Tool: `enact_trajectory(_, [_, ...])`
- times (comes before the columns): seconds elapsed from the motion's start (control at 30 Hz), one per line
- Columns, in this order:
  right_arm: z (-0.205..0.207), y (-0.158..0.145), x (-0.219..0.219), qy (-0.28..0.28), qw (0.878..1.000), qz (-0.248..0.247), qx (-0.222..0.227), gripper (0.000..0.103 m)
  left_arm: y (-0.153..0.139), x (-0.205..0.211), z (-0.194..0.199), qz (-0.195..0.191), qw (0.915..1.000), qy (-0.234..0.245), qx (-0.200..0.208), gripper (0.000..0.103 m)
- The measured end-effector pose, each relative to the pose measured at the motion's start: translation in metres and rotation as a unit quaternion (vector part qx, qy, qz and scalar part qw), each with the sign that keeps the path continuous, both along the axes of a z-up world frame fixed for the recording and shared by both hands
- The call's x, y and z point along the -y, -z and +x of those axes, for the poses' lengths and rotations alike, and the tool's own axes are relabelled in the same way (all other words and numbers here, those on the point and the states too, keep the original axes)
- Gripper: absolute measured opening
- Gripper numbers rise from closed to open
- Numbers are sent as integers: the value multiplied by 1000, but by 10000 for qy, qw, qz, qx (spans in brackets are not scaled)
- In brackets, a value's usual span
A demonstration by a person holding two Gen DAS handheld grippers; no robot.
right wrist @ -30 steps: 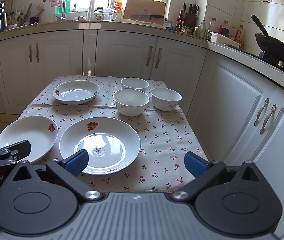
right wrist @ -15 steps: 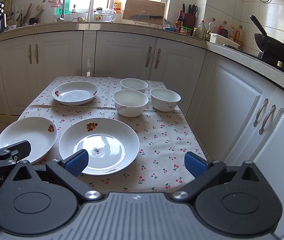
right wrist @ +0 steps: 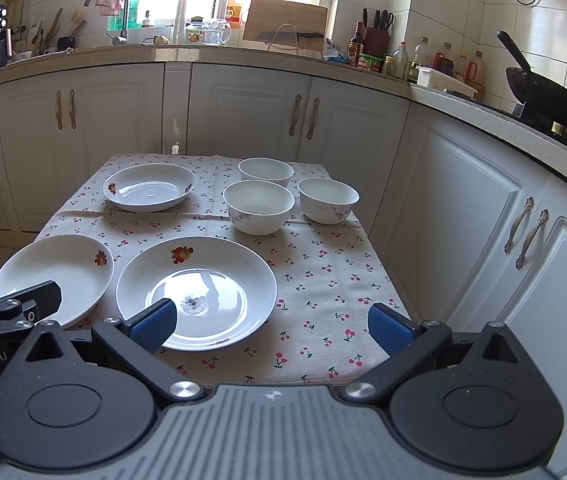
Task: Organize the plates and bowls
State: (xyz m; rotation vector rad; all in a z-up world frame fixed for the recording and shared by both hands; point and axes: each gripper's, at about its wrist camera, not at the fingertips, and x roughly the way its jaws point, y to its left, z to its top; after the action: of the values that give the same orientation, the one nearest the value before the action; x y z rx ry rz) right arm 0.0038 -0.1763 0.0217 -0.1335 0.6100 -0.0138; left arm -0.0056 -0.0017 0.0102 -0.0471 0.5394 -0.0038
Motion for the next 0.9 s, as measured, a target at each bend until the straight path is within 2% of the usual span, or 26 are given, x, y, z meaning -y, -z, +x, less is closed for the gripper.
enact_trajectory(0.9, [-1,-3,3,26,10000,-3,29,103,-2,1,-1,-9,10000,1,24,102])
